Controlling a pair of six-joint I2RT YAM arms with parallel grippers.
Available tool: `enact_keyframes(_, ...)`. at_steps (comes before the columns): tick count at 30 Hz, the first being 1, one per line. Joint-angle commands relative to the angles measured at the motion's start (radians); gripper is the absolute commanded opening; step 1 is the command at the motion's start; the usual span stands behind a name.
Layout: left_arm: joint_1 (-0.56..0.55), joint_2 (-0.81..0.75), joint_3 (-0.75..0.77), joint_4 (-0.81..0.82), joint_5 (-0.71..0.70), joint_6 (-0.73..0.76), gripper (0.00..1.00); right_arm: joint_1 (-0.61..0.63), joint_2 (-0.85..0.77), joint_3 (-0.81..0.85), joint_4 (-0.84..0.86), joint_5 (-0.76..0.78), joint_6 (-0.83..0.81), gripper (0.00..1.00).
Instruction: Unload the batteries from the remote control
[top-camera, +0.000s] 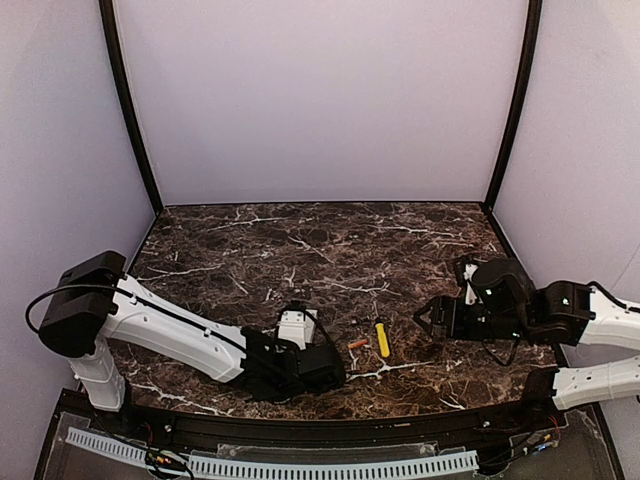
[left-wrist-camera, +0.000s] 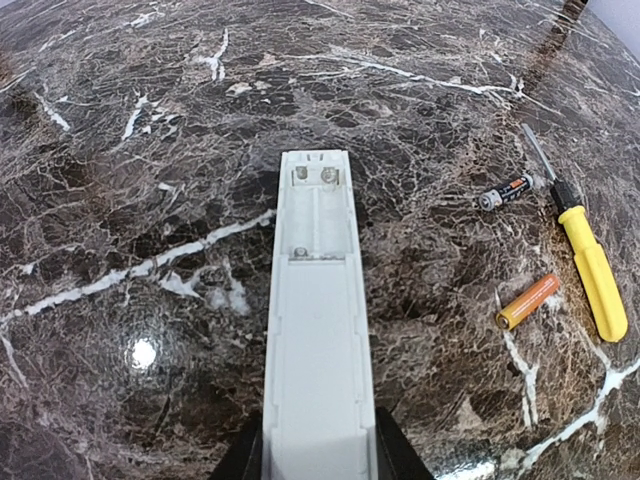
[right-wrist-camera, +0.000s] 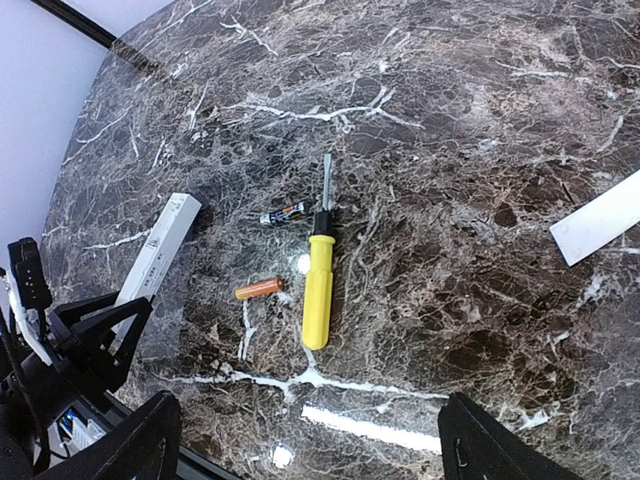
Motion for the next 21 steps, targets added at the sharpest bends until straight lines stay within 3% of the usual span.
enact_keyframes(1, -0.005, 0.015, -0.009, 0.027, 0.017, 0.002, 0.00, 0.008, -0.016, -0.017, -0.009, -0.002, 0.012, 0.90)
enact_keyframes(10, -0.005, 0.018, -0.022, 0.036, 0.045, 0.002, 0.16, 0.008, -0.017, -0.018, -0.009, -0.003, 0.009, 0.93)
enact_keyframes(18, -0.005, 0.010, -0.020, 0.018, 0.057, 0.008, 0.40, 0.009, -0.031, -0.025, -0.009, -0.013, 0.019, 0.95)
enact_keyframes(21, -0.005, -0.003, -0.021, 0.011, 0.068, 0.035, 0.54, 0.008, -0.042, -0.029, -0.013, -0.014, 0.022, 0.96)
